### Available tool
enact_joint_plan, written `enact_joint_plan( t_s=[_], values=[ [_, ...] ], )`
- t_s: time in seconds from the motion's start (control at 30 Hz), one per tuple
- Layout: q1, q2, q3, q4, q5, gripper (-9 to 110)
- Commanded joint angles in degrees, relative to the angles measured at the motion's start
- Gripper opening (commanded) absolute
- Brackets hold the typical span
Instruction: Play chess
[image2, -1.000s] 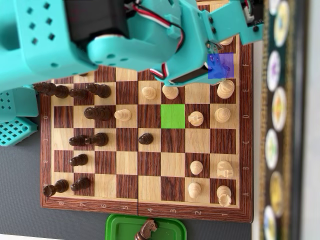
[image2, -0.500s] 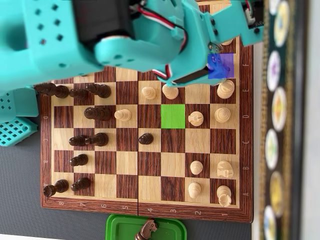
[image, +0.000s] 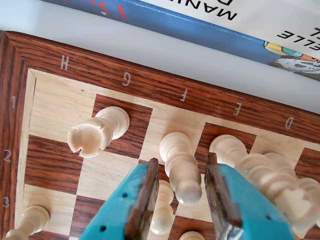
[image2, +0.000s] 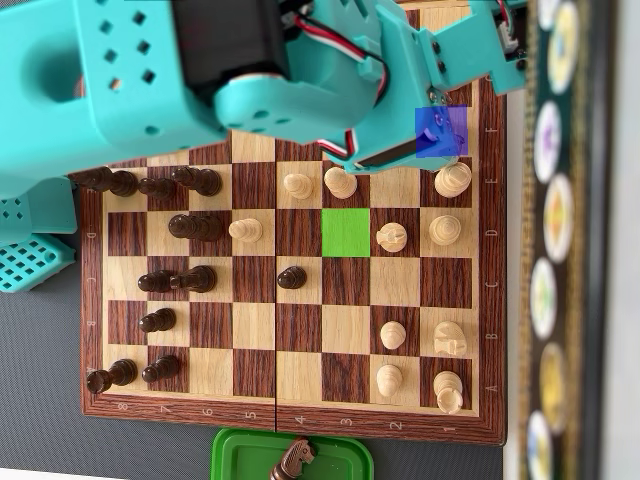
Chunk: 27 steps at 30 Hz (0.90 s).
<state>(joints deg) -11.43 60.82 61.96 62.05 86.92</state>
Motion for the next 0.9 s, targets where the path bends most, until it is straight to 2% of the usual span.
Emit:
enact_joint_plan(
  t_s=[0.0,0.6,0.87],
  values=[
    [0.53,0.97,-2.55,0.18,-0.35,10],
    [0.62,1.23,-2.81,0.18,-2.2,8],
    [0.62,7.12,1.32,-0.18,-1.58,8]
  ],
)
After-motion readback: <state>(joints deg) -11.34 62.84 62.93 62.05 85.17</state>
